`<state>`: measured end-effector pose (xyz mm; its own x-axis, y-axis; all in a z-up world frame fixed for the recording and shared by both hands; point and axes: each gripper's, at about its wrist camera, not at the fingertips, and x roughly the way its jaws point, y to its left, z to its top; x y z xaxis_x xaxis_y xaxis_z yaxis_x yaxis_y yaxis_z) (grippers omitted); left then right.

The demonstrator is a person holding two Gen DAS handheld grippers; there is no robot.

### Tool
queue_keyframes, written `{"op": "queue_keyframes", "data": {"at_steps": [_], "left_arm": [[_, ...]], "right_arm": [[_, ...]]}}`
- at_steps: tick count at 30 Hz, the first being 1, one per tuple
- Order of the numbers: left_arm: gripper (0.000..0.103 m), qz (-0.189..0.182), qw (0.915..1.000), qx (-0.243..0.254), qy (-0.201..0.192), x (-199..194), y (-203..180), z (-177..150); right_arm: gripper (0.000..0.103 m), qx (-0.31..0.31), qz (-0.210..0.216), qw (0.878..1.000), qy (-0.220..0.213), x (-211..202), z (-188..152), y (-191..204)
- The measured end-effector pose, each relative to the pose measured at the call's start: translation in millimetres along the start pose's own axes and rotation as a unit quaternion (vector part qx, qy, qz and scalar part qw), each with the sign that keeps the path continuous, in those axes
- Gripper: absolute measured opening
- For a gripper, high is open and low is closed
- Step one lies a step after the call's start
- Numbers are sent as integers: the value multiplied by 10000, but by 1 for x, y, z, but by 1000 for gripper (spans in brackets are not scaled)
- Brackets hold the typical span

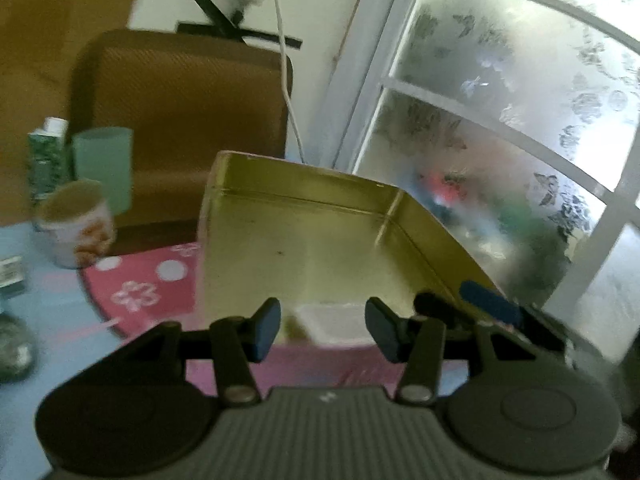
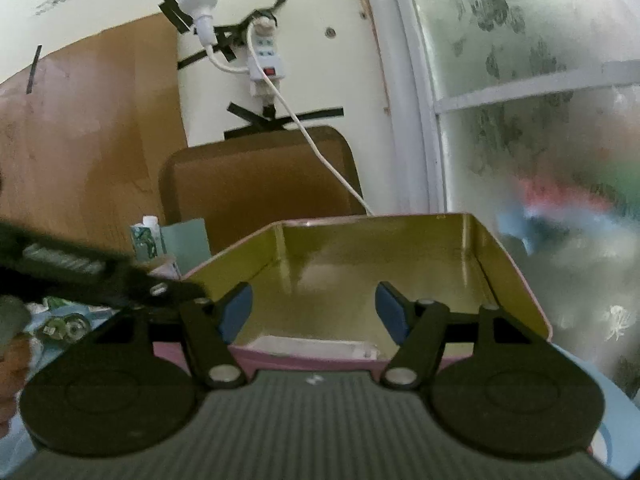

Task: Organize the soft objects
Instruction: 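Carry the white plastic package into the gold tin with the left gripper and release, then reach to the cotton swab bag and grasp it with the left gripper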

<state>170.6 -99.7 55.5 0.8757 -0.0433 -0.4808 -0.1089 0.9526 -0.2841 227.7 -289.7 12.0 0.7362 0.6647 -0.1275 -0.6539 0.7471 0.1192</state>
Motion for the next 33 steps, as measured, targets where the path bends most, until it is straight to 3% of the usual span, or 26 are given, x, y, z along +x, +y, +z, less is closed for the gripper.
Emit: {"op": "queue_keyframes", "data": {"at_steps": [5,11,14,20,23,28,31,33], "left_arm": [[48,198,9998,7,-69,-46,31,-33],[51,1057,9943,-121,-41,-101,83,-79],[61,1607,9863,-317,-197,-134,110,-98],[66,2619,9618,-677,-429,-186,157,-112],[66,2594,9550,-1337,-524,-202,186,-112],[66,2693,9333,-2186,-931,-217,206,-118],[67,2533,9334,-2315,-1045,-222,210,-121],[68,2430,9352,-2342,-1068,-223,209,-123]], "right_arm": [[70,-109,236,9996,-100,-9,-7,26],[70,-136,912,9954,255,-5,-22,69],[70,-239,1337,9886,650,4,-34,95],[70,-477,2155,9659,1353,21,-46,151],[70,-684,2516,9528,1556,27,-49,181],[70,-1029,2951,9327,1797,38,-49,226],[73,-1428,3119,9227,1760,42,-51,249],[85,-1720,3177,9158,1755,47,-53,264]]}}
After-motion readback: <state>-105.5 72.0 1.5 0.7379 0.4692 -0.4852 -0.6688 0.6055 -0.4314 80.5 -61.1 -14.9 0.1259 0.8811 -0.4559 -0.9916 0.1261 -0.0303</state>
